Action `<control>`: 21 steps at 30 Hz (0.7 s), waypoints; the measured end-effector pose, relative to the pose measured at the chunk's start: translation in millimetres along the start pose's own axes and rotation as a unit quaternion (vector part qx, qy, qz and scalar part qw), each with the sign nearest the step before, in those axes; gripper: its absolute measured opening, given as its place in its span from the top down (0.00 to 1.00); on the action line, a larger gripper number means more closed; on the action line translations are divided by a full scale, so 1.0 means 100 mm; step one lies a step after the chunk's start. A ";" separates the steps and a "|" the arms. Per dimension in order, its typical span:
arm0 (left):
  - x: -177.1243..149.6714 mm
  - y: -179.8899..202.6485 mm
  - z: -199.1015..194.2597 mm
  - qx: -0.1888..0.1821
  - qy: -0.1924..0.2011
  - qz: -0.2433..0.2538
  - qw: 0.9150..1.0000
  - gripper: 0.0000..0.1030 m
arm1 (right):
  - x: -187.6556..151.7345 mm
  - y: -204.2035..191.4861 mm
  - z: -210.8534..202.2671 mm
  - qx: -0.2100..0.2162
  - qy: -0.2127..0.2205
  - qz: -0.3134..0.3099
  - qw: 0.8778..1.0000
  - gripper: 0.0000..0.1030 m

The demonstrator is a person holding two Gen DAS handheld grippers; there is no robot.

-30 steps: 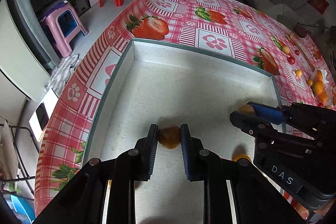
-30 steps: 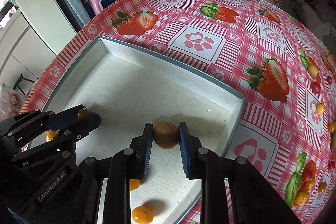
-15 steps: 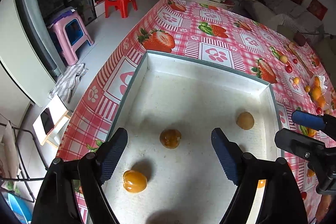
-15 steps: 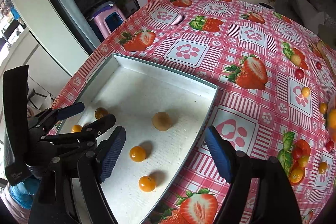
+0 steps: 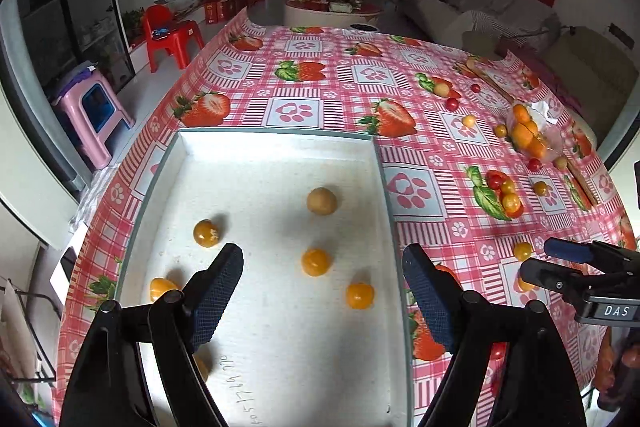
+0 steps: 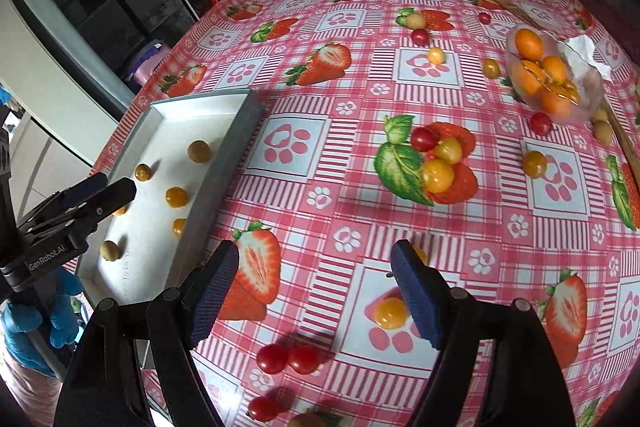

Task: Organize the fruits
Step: 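Move both open tools back over the fruits on the tablecloth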

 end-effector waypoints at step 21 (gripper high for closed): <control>-1.12 0.99 0.06 -0.019 -0.056 0.139 0.989 0.20 | -0.93 0.66 -0.32 -0.041 0.005 0.051 0.998 0.21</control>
Point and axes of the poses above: each gripper's, at about its wrist camera, not at the fingertips, and z roughly the way its jaws point, y to its right, x to its top, the point moved 10 cm from there along z, roughly the way its jaws point, and after that the axes turned 13 degrees about -z, right-handed, at the moved point
